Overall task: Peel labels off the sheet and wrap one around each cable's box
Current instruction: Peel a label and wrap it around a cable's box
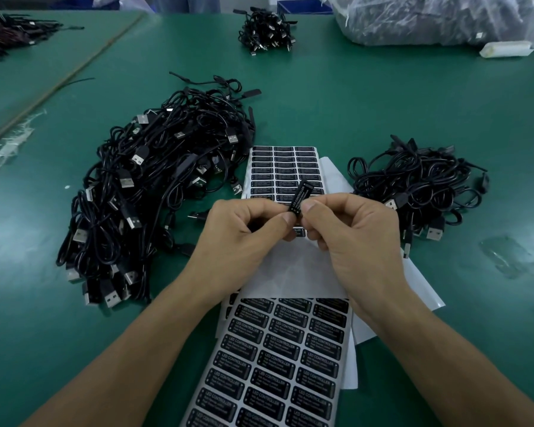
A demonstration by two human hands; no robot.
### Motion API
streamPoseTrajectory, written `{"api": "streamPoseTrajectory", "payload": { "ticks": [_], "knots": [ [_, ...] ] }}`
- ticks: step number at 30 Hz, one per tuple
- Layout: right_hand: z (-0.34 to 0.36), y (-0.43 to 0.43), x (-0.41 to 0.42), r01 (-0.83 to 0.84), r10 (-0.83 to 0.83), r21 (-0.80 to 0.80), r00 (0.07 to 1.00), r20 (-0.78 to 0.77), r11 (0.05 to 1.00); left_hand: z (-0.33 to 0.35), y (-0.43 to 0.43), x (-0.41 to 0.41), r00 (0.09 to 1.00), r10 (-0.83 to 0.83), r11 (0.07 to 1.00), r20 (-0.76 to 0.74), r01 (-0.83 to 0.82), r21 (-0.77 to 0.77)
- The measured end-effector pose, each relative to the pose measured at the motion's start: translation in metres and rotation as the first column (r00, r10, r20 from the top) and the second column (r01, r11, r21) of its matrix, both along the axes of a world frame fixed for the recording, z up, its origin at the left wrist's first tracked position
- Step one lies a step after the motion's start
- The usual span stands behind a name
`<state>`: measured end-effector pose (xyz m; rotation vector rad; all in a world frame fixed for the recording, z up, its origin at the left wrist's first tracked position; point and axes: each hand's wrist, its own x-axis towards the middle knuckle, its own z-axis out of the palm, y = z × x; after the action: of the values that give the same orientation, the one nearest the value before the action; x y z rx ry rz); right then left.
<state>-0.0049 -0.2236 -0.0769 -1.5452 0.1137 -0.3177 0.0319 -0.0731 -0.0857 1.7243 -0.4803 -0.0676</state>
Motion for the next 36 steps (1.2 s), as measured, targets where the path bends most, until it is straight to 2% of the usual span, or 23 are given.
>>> {"api": "streamPoseTrajectory", "payload": {
  "ticks": [18, 36],
  "knots": [
    [-0.0007, 0.0024, 0.0003, 0.025, -0.024, -0.06, 1.0, 0.008, 0.998, -0.0014, -0.0039, -0.0008, 0.994, 0.099, 0.995, 0.046, -0.098, -0.011],
    [-0.0032, 0.0032, 0.0012, 0.045, -0.041, -0.136, 0.999, 0.03, 0.99, 0.0001, -0.0048, -0.0016, 0.99, 0.116, 0.993, 0.082, -0.117, 0.005]
  ]
}}
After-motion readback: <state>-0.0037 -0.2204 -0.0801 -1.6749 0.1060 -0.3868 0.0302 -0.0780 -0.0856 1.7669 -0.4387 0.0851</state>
